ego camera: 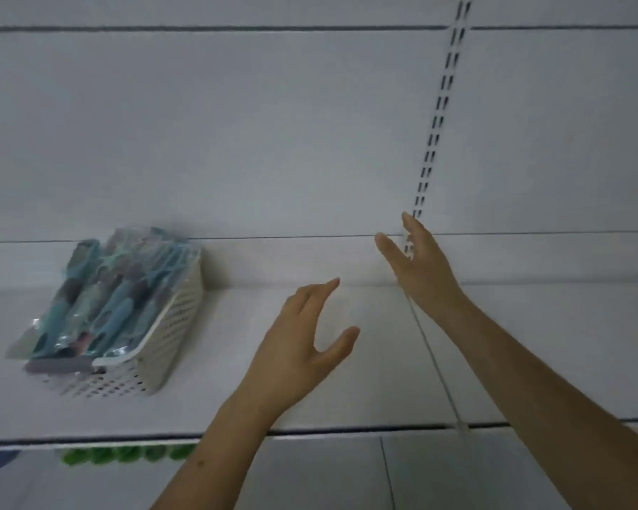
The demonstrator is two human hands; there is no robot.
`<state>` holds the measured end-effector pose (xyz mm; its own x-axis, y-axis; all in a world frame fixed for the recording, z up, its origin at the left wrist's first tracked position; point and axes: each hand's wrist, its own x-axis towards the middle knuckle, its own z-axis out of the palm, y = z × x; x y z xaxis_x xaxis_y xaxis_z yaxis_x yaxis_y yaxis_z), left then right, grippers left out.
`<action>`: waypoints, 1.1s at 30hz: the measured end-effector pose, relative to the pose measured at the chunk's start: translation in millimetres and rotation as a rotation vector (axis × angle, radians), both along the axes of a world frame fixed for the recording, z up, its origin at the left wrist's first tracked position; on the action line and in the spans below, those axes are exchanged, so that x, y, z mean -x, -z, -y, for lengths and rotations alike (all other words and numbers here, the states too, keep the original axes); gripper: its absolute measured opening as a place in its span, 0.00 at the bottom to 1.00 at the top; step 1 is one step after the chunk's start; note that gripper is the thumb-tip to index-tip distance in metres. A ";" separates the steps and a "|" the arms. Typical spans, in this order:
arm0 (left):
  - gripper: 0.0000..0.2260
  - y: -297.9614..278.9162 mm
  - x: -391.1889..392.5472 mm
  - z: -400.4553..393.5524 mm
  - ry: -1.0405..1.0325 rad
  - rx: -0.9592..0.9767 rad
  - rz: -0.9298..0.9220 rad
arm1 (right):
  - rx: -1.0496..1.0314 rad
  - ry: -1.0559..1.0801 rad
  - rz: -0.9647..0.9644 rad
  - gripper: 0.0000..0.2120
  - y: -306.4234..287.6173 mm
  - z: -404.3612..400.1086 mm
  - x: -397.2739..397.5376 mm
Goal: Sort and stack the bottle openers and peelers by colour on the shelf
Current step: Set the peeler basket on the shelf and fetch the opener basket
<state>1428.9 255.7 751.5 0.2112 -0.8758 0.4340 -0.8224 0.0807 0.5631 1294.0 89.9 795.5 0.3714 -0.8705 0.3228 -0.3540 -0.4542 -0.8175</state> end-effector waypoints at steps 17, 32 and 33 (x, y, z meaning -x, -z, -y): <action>0.32 31.8 459.6 34.5 0.820 -0.145 0.060 | -0.031 0.805 0.033 0.40 5.3 -113.4 545.4; 0.33 129.5 851.5 8.0 1.281 -0.404 0.222 | -0.262 1.392 0.009 0.44 94.0 -278.2 919.4; 0.33 134.7 872.1 14.0 1.298 -0.397 0.233 | -0.278 1.414 0.008 0.44 100.1 -278.5 935.7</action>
<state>556.8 241.8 616.8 -0.8880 -0.4593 0.0227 -0.3592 0.7236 0.5893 358.3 368.4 695.4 -0.8411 -0.5346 0.0821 -0.3591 0.4385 -0.8239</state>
